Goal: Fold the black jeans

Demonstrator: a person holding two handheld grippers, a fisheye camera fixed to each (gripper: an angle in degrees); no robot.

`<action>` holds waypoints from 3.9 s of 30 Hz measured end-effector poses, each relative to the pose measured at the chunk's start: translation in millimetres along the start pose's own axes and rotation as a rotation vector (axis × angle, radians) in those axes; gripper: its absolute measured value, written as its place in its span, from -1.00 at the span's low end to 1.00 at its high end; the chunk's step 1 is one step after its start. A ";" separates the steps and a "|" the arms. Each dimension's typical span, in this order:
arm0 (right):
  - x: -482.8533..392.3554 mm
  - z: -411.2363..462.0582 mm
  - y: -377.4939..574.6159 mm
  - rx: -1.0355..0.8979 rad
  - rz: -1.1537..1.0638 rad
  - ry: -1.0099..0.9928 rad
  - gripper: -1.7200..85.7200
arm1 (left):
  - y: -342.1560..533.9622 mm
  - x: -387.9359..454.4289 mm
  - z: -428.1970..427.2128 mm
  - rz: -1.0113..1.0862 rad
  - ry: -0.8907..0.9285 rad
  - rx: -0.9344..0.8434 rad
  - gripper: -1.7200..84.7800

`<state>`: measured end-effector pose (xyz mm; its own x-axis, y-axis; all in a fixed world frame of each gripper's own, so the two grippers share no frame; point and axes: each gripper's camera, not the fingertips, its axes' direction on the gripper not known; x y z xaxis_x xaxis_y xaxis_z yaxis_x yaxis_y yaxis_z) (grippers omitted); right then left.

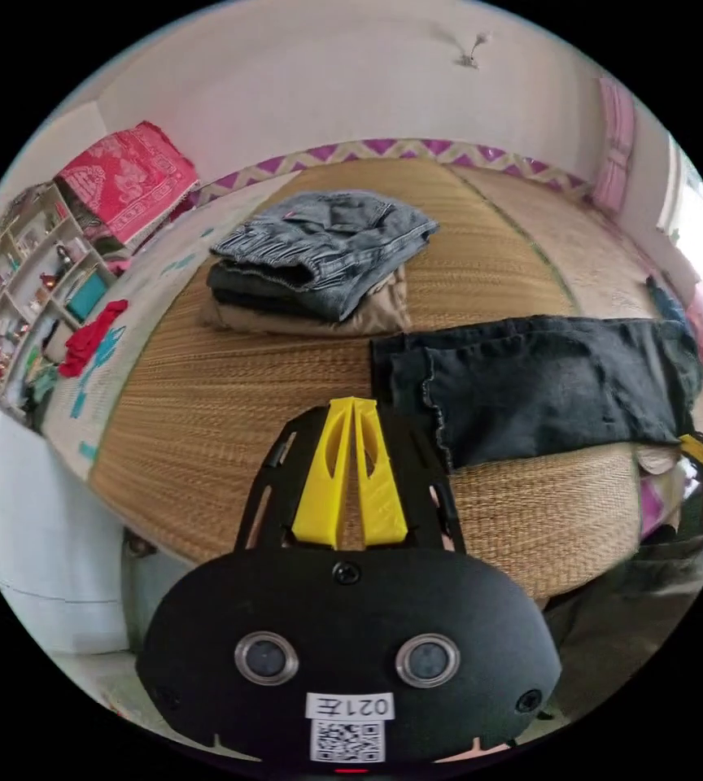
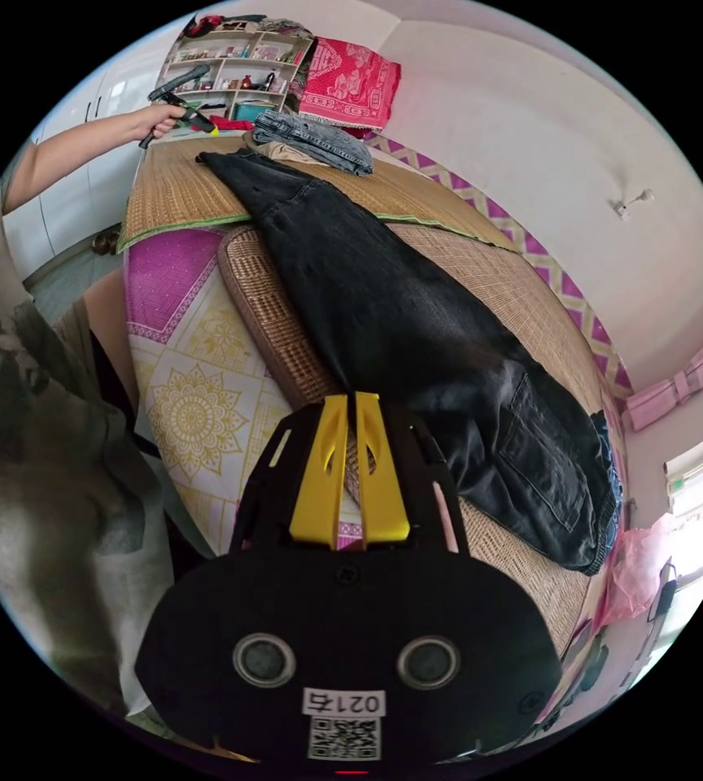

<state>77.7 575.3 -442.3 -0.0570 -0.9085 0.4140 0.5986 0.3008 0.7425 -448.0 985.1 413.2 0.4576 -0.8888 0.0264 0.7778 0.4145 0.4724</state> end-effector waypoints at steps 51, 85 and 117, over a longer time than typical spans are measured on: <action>96.1 -58.7 6.4 0.101 0.095 -0.087 -0.95 | -62.9 38.9 152.3 0.055 0.134 -0.110 -0.98; 313.7 126.1 -226.8 -0.074 -0.180 -0.217 -0.98 | -174.5 442.1 135.3 0.761 0.270 -0.075 -0.97; 59.4 126.0 -88.0 -0.043 -0.082 -0.187 -0.98 | 7.5 142.0 119.4 0.359 0.537 -0.188 -0.98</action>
<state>-79.0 531.4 -416.7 -0.2518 -0.8583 0.4471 0.6190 0.2123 0.7562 -428.6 838.6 525.7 0.8146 -0.4891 -0.3117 0.5772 0.7361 0.3536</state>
